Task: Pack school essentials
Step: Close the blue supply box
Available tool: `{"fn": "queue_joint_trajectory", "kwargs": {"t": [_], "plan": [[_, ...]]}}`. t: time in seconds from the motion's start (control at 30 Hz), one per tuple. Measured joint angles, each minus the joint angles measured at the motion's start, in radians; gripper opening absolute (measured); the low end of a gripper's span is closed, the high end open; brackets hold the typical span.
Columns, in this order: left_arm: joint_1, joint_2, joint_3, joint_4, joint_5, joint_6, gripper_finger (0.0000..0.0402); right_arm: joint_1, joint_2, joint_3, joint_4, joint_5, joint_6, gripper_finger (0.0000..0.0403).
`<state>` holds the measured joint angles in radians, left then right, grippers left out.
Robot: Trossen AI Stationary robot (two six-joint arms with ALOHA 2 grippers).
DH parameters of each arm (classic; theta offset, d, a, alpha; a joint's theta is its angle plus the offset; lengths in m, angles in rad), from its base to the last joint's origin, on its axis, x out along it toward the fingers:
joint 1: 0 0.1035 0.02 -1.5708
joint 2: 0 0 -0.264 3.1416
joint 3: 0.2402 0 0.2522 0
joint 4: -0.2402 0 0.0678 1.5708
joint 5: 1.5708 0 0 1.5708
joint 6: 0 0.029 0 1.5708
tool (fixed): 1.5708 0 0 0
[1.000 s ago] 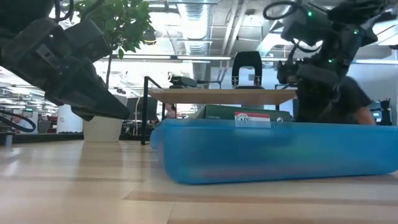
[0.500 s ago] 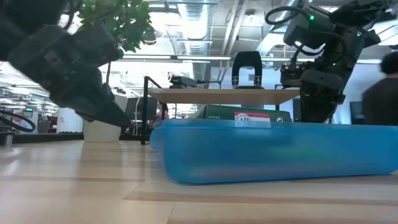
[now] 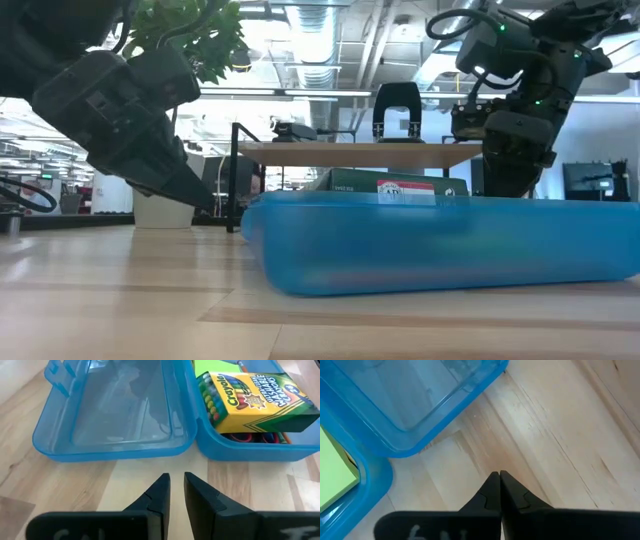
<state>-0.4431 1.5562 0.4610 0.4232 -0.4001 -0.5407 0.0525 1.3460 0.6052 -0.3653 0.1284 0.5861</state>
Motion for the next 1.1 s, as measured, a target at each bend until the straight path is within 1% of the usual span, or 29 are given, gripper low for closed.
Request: {"fn": "queue_joint_trajectory", "kwargs": {"t": [0.07, 0.17, 0.27, 0.37, 0.43, 0.83, 1.0, 1.1], "plan": [[0.000, 0.000, 0.000, -0.010, 0.003, -0.003, 0.0043, 0.000, 0.003, 0.000, 0.001, -0.007, -0.005, 0.0009], [0.000, 0.014, 0.000, -0.010, 0.005, -0.006, 0.0043, 0.000, 0.030, 0.000, 0.007, -0.049, -0.022, 0.0006], [0.007, 0.056, 0.000, 0.020, 0.034, -0.018, 0.0043, 0.000, 0.092, 0.002, 0.016, -0.082, -0.033, 0.0003], [0.025, 0.103, 0.000, 0.047, 0.071, -0.030, 0.0043, 0.000, 0.142, 0.007, 0.027, -0.082, -0.036, 0.0005], [0.038, 0.125, 0.004, 0.078, 0.075, -0.033, 0.0043, -0.001, 0.162, 0.008, 0.027, -0.082, -0.037, 0.0008], [0.155, 0.178, 0.059, 0.073, 0.082, -0.009, 0.0043, -0.015, 0.143, 0.032, 0.043, -0.116, -0.063, 0.0009], [0.197, 0.179, 0.061, 0.067, 0.079, -0.006, 0.0043, -0.012, 0.153, 0.041, 0.112, -0.162, -0.062, 0.0008], [0.219, 0.179, 0.062, 0.059, 0.084, -0.005, 0.0043, 0.004, 0.153, 0.042, 0.163, -0.172, -0.057, 0.0008]]}}
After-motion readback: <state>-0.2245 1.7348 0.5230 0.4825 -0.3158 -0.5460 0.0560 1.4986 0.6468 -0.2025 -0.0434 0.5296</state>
